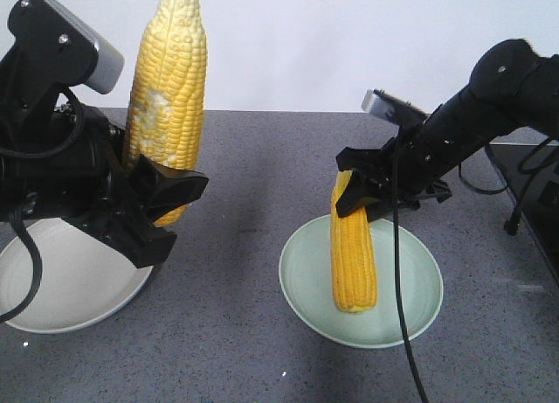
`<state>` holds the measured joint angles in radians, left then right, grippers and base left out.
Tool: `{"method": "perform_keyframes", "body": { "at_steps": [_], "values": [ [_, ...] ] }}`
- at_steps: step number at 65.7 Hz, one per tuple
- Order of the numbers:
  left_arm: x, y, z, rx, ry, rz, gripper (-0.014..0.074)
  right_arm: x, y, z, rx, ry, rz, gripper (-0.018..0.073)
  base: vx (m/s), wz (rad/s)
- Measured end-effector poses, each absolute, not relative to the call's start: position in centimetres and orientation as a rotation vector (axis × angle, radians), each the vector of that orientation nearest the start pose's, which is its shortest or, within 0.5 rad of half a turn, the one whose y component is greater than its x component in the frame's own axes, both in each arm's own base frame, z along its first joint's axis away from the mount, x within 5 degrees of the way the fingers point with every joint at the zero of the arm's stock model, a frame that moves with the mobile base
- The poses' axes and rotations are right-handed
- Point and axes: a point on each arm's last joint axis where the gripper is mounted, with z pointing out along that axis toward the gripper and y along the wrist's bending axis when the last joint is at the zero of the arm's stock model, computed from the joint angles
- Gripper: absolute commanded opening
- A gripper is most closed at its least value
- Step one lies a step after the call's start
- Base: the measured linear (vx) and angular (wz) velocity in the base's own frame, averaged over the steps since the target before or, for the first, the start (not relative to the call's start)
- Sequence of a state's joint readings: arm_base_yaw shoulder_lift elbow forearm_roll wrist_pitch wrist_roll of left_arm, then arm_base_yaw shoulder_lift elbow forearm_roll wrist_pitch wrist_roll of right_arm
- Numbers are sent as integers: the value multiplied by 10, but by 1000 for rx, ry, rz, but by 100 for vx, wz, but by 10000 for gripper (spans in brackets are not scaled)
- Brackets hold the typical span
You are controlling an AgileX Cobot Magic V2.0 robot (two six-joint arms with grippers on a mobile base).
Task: Distribute corn equally
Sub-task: 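Lower the right gripper's corn cob onto the pale green plate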
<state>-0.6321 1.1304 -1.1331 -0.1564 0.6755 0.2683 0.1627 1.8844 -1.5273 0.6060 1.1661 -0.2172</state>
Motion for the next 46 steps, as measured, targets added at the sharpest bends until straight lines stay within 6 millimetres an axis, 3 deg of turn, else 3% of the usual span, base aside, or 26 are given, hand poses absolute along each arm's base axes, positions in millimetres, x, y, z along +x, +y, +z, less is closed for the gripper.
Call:
{"method": "perform_keyframes", "body": {
  "at_steps": [12, 26, 32, 38, 46],
  "values": [
    [187, -148, 390, 877, 1988, -386, 272, 378, 111, 241, -246, 2937, 868, 331, 0, 0],
    [187, -148, 390, 877, 1988, -386, 272, 377, 110, 239, -261, 2960, 850, 548, 0, 0],
    [187, -148, 390, 876, 1988, -386, 272, 377, 109, 238, -272, 2964, 827, 594, 0, 0],
    [187, -148, 390, 875, 1989, -387, 272, 375, 107, 244, -297, 2956, 787, 596, 0, 0],
    [186, -148, 389, 875, 2001, -390, 272, 365, 103, 269, -351, 2900, 713, 585, 0, 0]
  ]
}}
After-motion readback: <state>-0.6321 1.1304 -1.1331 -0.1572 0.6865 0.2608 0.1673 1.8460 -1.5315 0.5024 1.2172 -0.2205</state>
